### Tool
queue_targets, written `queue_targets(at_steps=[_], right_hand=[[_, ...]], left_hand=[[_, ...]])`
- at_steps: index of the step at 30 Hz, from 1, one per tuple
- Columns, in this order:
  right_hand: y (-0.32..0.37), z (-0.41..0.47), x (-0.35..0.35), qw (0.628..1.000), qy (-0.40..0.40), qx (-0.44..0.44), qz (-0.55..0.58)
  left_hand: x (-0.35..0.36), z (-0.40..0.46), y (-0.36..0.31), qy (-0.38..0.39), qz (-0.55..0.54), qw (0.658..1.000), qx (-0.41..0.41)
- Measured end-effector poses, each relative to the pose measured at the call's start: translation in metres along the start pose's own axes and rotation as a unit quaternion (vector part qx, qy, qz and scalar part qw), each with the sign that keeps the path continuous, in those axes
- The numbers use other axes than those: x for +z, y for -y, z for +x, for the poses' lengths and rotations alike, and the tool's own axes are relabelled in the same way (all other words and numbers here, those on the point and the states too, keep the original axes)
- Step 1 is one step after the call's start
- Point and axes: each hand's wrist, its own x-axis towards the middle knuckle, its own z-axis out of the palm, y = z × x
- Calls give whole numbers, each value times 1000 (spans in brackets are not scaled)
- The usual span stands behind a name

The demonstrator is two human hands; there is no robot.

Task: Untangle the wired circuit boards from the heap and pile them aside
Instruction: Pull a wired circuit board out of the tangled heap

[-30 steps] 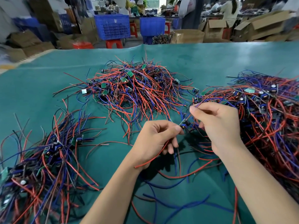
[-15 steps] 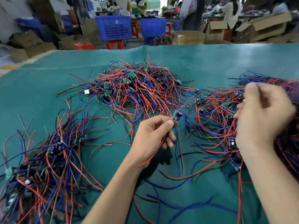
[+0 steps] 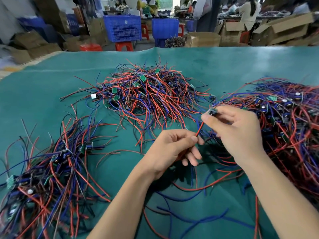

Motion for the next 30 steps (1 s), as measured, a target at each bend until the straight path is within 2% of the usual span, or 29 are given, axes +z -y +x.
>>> queue_targets(at_steps=[4, 8, 10, 13, 15, 17, 19, 21, 25, 28, 30], right_hand=[[4, 8, -18, 990, -119, 28, 66], [30, 17, -41, 965, -232, 21, 122], [53, 18, -38, 970, -190, 6, 150], [96, 16, -2, 987, -11, -11, 158], [124, 16, 34, 982, 110, -22, 152], [145, 20, 71, 972, 219, -47, 77], [152, 25, 102, 940, 312, -100, -90], [139, 35, 115, 912, 310, -114, -245], [75, 48, 89, 892, 246, -37, -377], [31, 34, 58, 886, 224, 58, -402], [13, 26, 47, 886, 231, 73, -395]], left_hand=[[5, -3, -3, 46, 29, 998, -29], [6, -4, -2, 43, 39, 998, -40], [5, -3, -1, 28, 27, 999, -35], [4, 0, 3, 12, 23, 999, -27], [4, 1, 5, -7, 16, 1000, -25], [4, 0, 4, -32, 0, 999, -12], [4, -2, 4, -55, -17, 998, 4], [2, 0, 3, -90, -25, 996, 7], [-1, 7, 4, -184, -22, 983, -5], [-1, 11, 7, -217, 9, 976, -15], [-1, 11, 8, -236, 6, 972, -16]])
